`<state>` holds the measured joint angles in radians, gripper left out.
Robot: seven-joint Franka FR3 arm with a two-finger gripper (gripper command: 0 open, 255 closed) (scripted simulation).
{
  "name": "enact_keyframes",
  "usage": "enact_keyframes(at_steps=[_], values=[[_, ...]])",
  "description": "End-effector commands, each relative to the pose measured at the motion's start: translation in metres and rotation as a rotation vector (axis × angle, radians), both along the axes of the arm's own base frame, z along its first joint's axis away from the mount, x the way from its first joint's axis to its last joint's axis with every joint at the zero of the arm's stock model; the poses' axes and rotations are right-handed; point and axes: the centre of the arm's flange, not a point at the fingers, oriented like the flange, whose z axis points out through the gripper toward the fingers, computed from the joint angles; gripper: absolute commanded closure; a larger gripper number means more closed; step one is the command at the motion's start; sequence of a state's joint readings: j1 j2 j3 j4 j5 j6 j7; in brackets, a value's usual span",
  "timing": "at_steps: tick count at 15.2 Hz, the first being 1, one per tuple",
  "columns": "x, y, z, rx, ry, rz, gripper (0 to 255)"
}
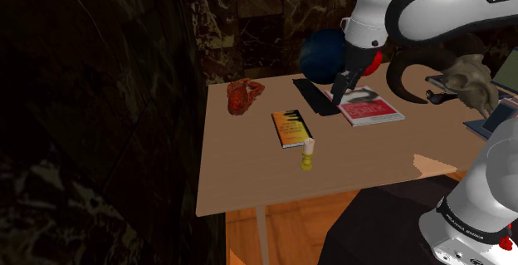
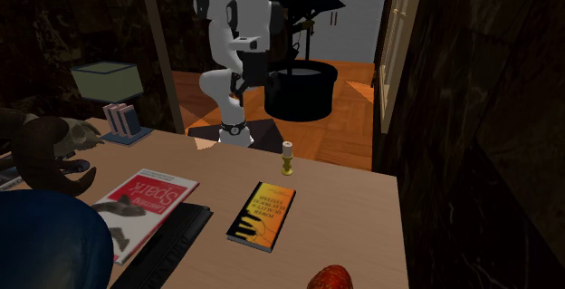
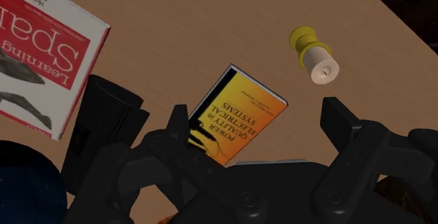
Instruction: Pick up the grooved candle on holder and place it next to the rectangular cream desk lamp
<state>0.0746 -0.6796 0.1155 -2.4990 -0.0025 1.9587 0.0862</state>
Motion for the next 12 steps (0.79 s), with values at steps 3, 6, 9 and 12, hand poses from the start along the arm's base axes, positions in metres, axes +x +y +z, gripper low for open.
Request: enact_keyframes(at_steps=[3,6,9,12], values=[[0.015,0.026,-0.042,0.031,0.013,0.028,0],[0.026,0.045,-0.073,0.054,0.024,0.05,0],[0.035,0.065,-0.103,0.076,0.034,0.072,0],[0.041,0.079,-0.127,0.09,0.041,0.085,0]])
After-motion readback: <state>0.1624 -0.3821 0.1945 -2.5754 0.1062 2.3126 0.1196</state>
